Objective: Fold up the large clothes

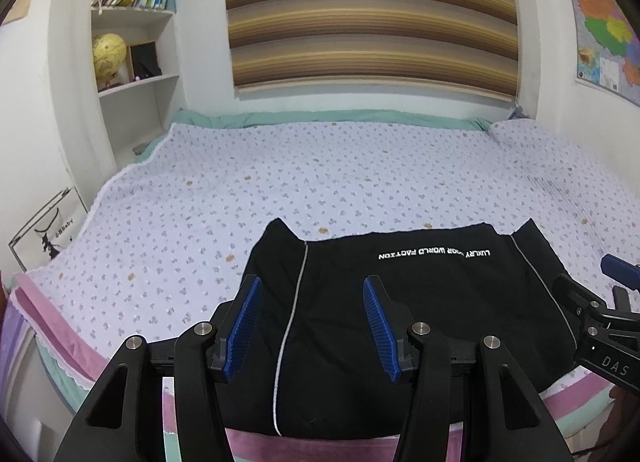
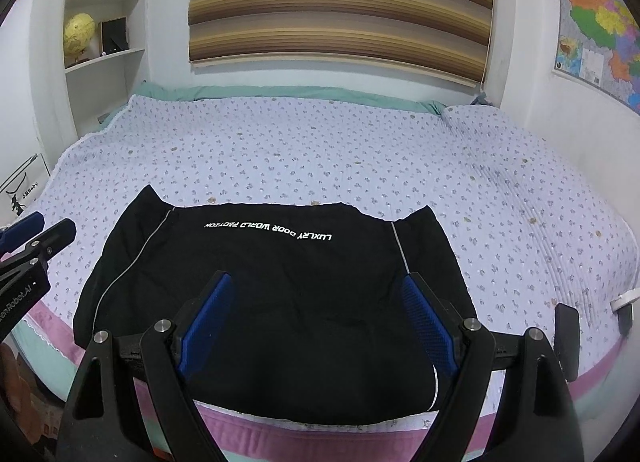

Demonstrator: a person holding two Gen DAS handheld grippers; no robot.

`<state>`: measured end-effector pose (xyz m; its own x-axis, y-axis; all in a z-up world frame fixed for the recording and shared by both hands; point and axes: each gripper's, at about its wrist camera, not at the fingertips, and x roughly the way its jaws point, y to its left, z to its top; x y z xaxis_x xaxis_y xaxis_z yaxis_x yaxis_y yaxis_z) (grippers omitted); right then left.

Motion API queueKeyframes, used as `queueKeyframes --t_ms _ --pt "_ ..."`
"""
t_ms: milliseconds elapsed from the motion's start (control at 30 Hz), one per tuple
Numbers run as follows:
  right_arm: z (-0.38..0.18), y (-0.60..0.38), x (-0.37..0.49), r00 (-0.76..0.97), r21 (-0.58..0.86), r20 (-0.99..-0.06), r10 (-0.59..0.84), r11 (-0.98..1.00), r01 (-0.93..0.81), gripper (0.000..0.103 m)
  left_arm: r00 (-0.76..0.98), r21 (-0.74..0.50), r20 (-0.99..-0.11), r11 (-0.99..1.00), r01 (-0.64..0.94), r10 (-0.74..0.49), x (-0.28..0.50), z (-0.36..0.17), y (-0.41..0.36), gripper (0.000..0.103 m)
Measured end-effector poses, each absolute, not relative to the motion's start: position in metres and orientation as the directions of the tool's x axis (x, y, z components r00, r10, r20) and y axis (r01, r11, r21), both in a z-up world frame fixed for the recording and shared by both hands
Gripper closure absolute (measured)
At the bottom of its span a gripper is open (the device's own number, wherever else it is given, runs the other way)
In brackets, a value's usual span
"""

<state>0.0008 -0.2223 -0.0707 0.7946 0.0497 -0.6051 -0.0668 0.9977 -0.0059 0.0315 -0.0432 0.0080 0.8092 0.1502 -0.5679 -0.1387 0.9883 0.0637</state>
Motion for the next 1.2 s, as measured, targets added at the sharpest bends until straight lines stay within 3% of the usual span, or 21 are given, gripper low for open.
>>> queueKeyframes --t_ms 1200 --pt "-0.093 -0.224 0.012 0.753 0.015 -0.656 0.050 0.998 -0.053 0.014 0.782 0.069 -0.607 0.990 -0.124 0.140 0.039 -0.008 -0.047 0.049"
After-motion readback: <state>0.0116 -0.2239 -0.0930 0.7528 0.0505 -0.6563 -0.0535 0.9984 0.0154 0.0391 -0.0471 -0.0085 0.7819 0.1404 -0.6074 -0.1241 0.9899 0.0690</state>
